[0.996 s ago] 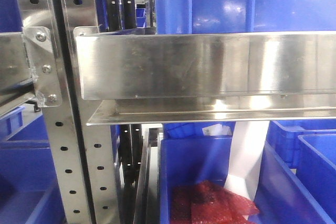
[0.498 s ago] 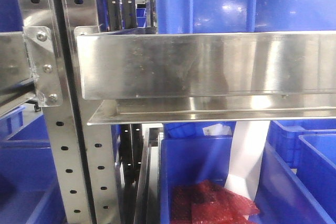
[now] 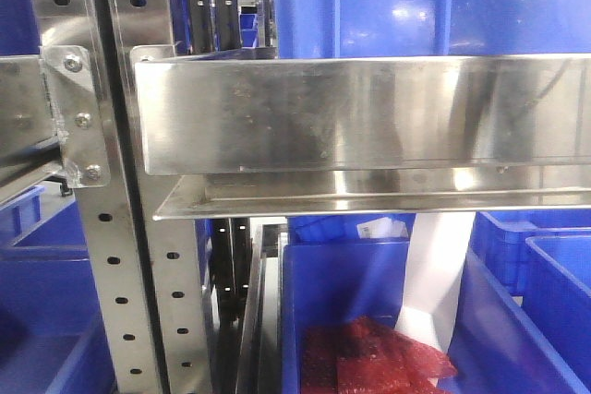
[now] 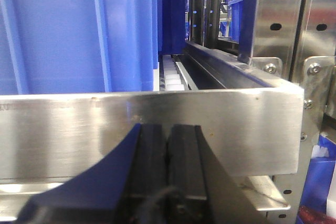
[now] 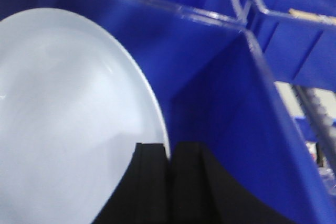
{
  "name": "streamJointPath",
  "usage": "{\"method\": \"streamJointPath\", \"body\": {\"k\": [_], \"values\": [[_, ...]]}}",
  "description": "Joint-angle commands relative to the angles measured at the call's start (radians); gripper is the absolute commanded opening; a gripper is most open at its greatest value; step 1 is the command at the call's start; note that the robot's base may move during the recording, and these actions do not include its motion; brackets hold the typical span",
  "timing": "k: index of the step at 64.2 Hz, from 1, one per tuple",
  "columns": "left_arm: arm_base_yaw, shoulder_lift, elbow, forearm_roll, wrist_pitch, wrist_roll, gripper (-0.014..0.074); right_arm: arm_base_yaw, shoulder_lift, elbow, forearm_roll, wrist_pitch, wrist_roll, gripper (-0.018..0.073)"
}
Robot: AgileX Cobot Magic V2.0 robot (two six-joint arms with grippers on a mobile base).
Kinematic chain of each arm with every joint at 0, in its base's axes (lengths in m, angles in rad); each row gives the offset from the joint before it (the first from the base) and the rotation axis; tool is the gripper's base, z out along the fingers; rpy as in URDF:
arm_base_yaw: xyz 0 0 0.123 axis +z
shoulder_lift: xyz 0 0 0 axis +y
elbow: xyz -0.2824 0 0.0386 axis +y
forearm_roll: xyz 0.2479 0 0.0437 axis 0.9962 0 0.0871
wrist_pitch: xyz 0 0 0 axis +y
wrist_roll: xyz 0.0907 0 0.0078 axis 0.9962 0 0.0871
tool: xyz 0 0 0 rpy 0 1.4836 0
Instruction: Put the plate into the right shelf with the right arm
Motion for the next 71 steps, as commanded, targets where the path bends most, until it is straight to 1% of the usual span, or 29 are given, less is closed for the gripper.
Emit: {"method": "streamJointPath", "body": {"k": [1,7,9,10,12,18,20,27,32,39,49,53,57,58,66,71], "values": [[-0.001,-0.012,0.008,-0.002,-0.089,-0.002,-0.0047,-0.007,-0.037,-0.036,0.007,-0.094,0.004,0.0087],[-0.001,-0.012,0.008,-0.002,-0.089,-0.002,-0.0047,-0.007,-0.037,-0.037,0.019,-0.089,0.004,0.0228],[-0.001,-0.012,0.008,-0.002,-0.089,-0.002,-0.0047,-0.007,-0.037,-0.039,0.021,-0.081,0.004,0.0291],[-0.001,-0.012,0.008,-0.002,-0.089,-0.002,-0.0047,-0.007,-0.037,-0.039,0.022,-0.076,0.004,0.0342],[-0.001,-0.012,0.008,-0.002,-0.089,-0.002,-0.0047,-0.007,-0.037,-0.039,0.024,-0.069,0.004,0.0412],[-0.001,-0.012,0.008,-0.002,-0.089,-0.002,-0.0047,-0.007,-0.038,-0.039,0.025,-0.031,0.004,0.0608],[-0.001,-0.012,0.008,-0.002,-0.089,-0.002,-0.0047,-0.007,-0.038,-0.039,0.025,-0.018,0.004,0.0639],[-0.001,-0.012,0.008,-0.002,-0.089,-0.002,-0.0047,-0.007,-0.052,-0.039,0.029,-0.004,0.004,0.061],[-0.001,-0.012,0.008,-0.002,-0.089,-0.002,-0.0047,-0.007,-0.084,-0.039,0.053,-0.009,0.004,0.0583],[-0.001,-0.012,0.008,-0.002,-0.089,-0.002,-0.0047,-0.007,-0.149,-0.038,0.087,-0.003,0.004,0.0501],[-0.001,-0.012,0.008,-0.002,-0.089,-0.002,-0.0047,-0.007,-0.274,-0.034,0.124,0.05,0.004,0.0252],[-0.001,-0.012,0.008,-0.002,-0.089,-0.002,-0.0047,-0.007,-0.333,-0.034,0.13,0.086,0.003,0.0139],[-0.001,-0.012,0.008,-0.002,-0.089,-0.002,-0.0047,-0.003,-0.391,-0.016,0.13,0.107,0.003,0.0053],[-0.001,-0.012,0.008,-0.002,-0.089,-0.002,-0.0047,-0.001,-0.413,-0.004,0.13,0.107,0.003,0.0043],[-0.001,-0.012,0.008,-0.002,-0.089,-0.002,-0.0047,0.01,-0.552,0.124,0.13,0.094,-0.002,0.005],[-0.001,-0.012,0.008,-0.002,-0.089,-0.002,-0.0047,0.013,-0.662,0.251,0.13,0.068,-0.005,0.005]]}}
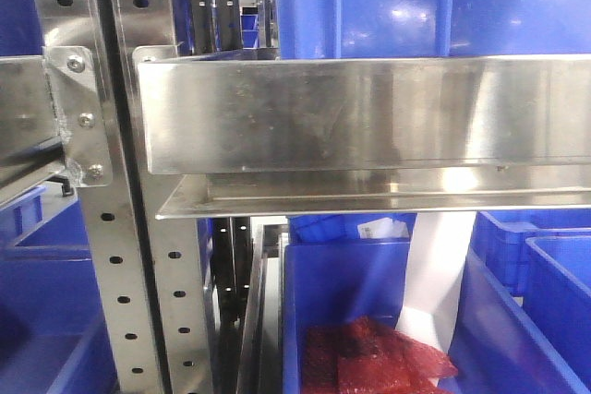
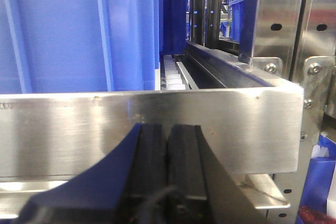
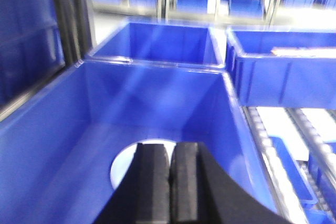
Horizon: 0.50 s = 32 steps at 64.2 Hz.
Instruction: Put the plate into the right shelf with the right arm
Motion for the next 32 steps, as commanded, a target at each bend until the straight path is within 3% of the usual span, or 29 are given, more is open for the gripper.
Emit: {"method": "streamJointPath", "body": {"k": [1,19,32], "values": [[-0.001,-0.012,0.008,-0.002,-0.089,-0.002,-0.0047,0.004,-0.121,0.104,-0.009,-0.099,-0.008,0.005],[-0.001,-0.012,0.008,-0.002,-0.089,-0.002,-0.0047,0.004,-0.505,0.58,-0.009,-0.21,-0.008,0.005],[-0.001,-0.012,0.008,-0.002,-0.089,-0.002,-0.0047,0.004,-0.644,0.742,-0.009,-0.212,-0.008,0.005]]}}
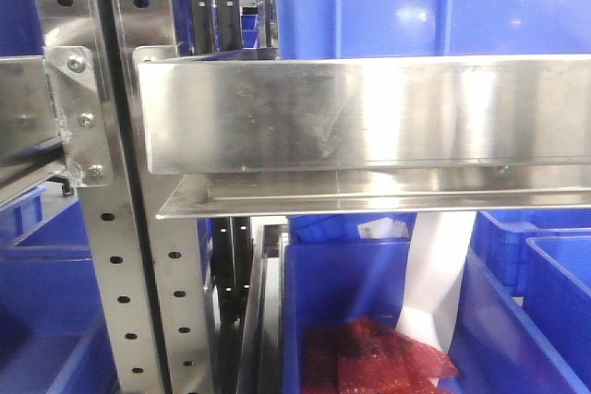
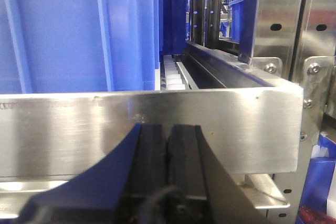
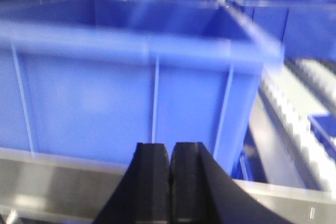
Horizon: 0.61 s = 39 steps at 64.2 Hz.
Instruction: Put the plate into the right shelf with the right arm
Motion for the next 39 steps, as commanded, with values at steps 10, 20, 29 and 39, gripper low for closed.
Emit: {"method": "streamJointPath", "body": {"k": [10,20,29,39], "values": [[-0.001,-0.012,0.008,-0.002,-0.089,-0.002,-0.0047,0.002,-0.034,0.067,-0.014,-0.081,-0.008,0.005],[-0.001,-0.012,0.008,-0.002,-0.089,-0.002,-0.0047,0.002,-0.034,0.071,-0.015,-0.056,-0.008,0.005],[-0.001,-0.012,0.008,-0.002,-0.089,-0.002,-0.0047,0.002,-0.034,0.071,-0.016,-0.056,-0.008,0.005],[-0.001,-0.012,0.008,-0.002,-0.089,-0.002,-0.0047,-0.001,-0.034,0.083,0.0,-0.067,-0.007,0.005]]}}
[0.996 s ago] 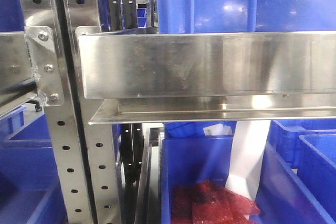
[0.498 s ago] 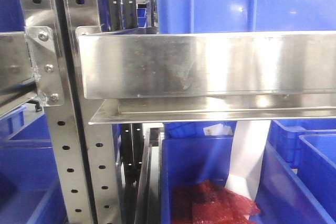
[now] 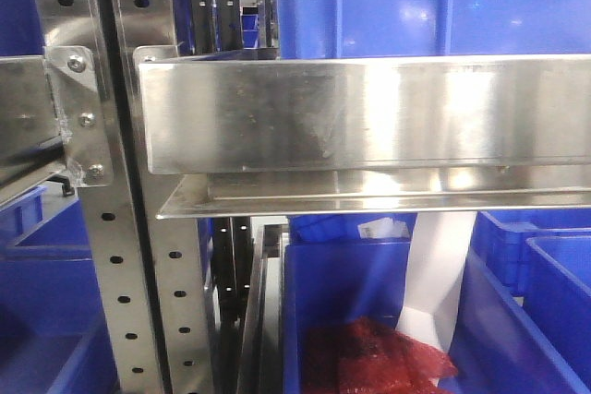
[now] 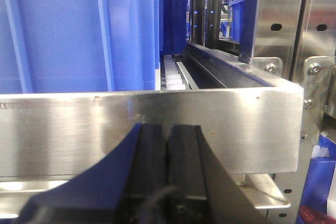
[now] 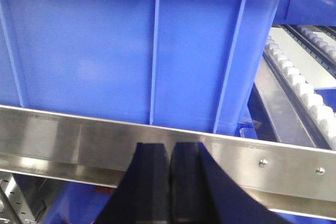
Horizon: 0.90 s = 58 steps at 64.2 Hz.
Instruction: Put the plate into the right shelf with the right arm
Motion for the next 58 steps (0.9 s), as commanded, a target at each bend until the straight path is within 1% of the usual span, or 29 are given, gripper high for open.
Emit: {"method": "streamJointPath", "body": {"k": [1,5,8,11,13,20,25,34,44,52,55,58], "values": [[-0.001,-0.012,0.008,-0.002,-0.089,-0.002,-0.0047,-0.003,0.01,-0.015,0.002,-0.09,-0.005,0.005],[-0.001,-0.012,0.008,-0.002,-0.089,-0.002,-0.0047,-0.022,0.01,0.0,0.006,-0.108,-0.009,0.005],[-0.001,-0.012,0.008,-0.002,-0.089,-0.002,-0.0047,-0.045,0.01,0.015,0.026,-0.125,-0.028,0.005],[-0.001,-0.012,0.008,-0.002,-0.089,-0.002,-0.0047,-0.08,0.008,0.04,0.064,-0.152,-0.062,0.005],[-0.001,-0.012,0.008,-0.002,-0.089,-0.002,-0.0047,-0.108,0.009,0.058,0.096,-0.185,-0.103,0.005],[-0.001,-0.012,0.008,-0.002,-0.089,-0.002,-0.0047,-0.186,0.008,0.147,0.251,-0.321,-0.253,0.005],[-0.001,-0.012,0.008,-0.002,-0.089,-0.002,-0.0047,-0.226,-0.016,0.215,0.3,-0.391,-0.291,0.005],[-0.001,-0.012,0.008,-0.002,-0.089,-0.002,-0.0047,-0.264,-0.133,0.335,0.288,-0.468,-0.291,0.005],[-0.001,-0.012,0.008,-0.002,-0.089,-0.002,-0.0047,-0.269,-0.278,0.463,0.265,-0.494,-0.285,0.005],[-0.001,-0.012,0.008,-0.002,-0.089,-0.002,-0.0047,-0.27,-0.274,0.539,0.256,-0.553,-0.253,0.005],[-0.001,-0.012,0.008,-0.002,-0.089,-0.002,-0.0047,-0.27,-0.277,0.537,0.252,-0.533,-0.247,0.005],[-0.001,-0.012,0.008,-0.002,-0.089,-0.002,-0.0047,-0.27,-0.277,0.537,0.225,-0.534,-0.247,0.005]]}}
